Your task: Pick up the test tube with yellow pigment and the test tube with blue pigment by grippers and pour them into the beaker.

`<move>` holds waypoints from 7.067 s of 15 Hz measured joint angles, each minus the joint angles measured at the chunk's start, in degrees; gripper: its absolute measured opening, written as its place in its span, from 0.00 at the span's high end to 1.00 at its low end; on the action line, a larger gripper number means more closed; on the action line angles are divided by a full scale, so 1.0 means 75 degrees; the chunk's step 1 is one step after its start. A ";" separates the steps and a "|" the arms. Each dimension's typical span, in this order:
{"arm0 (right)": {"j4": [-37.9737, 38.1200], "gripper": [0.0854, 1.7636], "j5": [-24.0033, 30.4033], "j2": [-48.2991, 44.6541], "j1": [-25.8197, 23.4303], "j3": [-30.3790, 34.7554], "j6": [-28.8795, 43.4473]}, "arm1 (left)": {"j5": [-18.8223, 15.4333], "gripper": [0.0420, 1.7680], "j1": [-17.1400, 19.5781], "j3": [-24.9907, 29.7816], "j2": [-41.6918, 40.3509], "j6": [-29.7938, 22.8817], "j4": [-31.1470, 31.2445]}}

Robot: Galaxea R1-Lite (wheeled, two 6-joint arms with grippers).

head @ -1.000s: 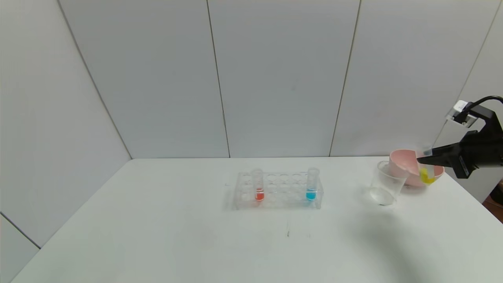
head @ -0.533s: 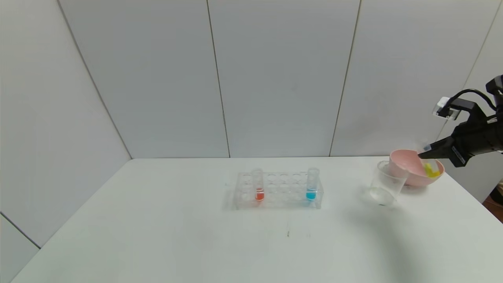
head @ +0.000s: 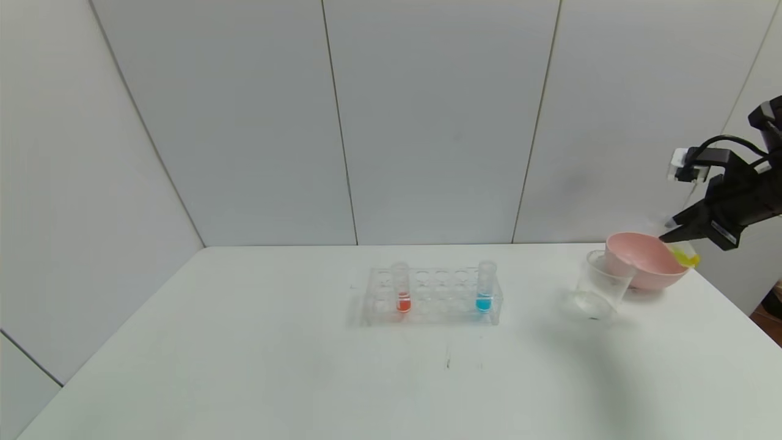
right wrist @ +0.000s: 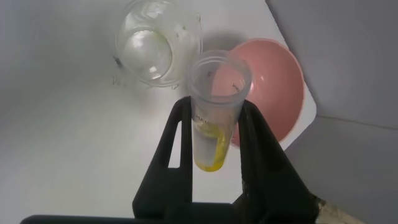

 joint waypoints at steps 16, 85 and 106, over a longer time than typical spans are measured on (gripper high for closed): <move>0.0114 0.75 -0.1905 0.0486 0.0897 -0.0143 -0.1208 | 0.0003 0.00 0.0000 0.0000 0.0000 -0.0003 0.0000; -0.0936 0.75 -0.2276 0.0349 0.1499 -0.0140 -0.1032 | 0.0003 0.00 0.0000 0.0000 0.0000 0.0000 0.0000; -1.0822 0.75 0.1479 -0.2014 -0.1294 0.6513 0.7566 | 0.0003 0.00 0.0000 0.0000 -0.0003 -0.0003 0.0003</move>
